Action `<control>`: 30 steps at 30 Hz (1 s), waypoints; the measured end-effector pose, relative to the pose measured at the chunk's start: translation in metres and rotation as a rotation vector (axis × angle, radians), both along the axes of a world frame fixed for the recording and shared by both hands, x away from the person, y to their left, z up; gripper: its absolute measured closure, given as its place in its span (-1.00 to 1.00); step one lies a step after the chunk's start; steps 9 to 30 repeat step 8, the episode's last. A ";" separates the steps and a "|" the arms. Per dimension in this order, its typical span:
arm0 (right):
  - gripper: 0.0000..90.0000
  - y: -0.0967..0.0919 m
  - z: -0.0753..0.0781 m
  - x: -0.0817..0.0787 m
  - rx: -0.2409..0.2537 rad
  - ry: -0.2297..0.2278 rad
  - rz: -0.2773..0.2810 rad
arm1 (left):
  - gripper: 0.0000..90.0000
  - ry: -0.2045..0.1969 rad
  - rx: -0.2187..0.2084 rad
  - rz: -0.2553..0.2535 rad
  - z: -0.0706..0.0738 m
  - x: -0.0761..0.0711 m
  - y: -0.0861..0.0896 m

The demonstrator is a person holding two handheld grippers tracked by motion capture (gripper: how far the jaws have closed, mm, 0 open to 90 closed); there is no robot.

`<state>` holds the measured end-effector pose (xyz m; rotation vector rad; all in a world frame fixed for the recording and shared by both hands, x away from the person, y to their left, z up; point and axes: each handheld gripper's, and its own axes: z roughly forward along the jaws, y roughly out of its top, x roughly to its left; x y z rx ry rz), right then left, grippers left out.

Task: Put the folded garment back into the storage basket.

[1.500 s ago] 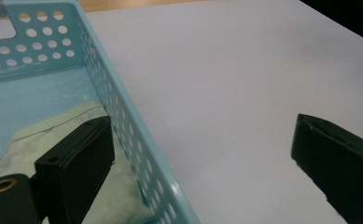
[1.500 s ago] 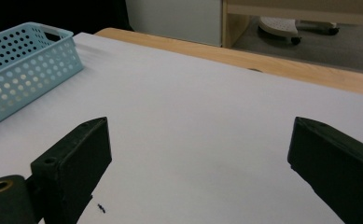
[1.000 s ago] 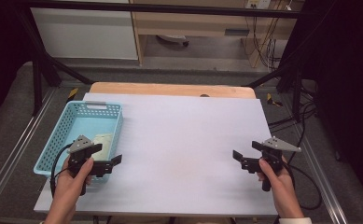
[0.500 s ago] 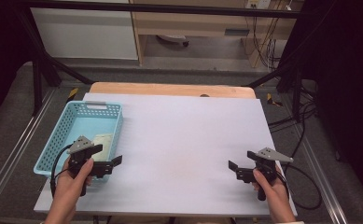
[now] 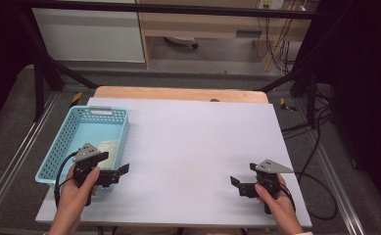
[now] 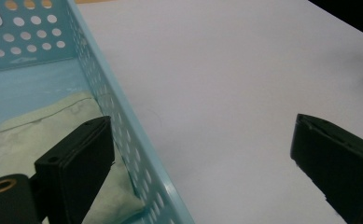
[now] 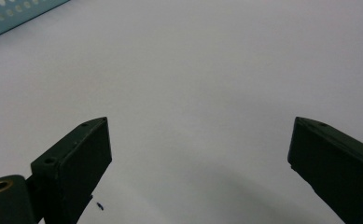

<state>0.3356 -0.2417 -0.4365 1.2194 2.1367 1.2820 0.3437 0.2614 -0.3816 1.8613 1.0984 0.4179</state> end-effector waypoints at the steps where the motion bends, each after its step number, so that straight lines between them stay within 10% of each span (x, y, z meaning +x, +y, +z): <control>1: -0.85 0.001 -0.001 0.000 -0.011 -0.004 0.009 | -0.87 -0.002 0.002 -0.001 0.000 0.000 0.000; 30: -0.85 0.002 0.000 -0.001 -0.024 -0.034 0.002 | -0.87 -0.029 0.040 -0.017 0.005 -0.004 -0.011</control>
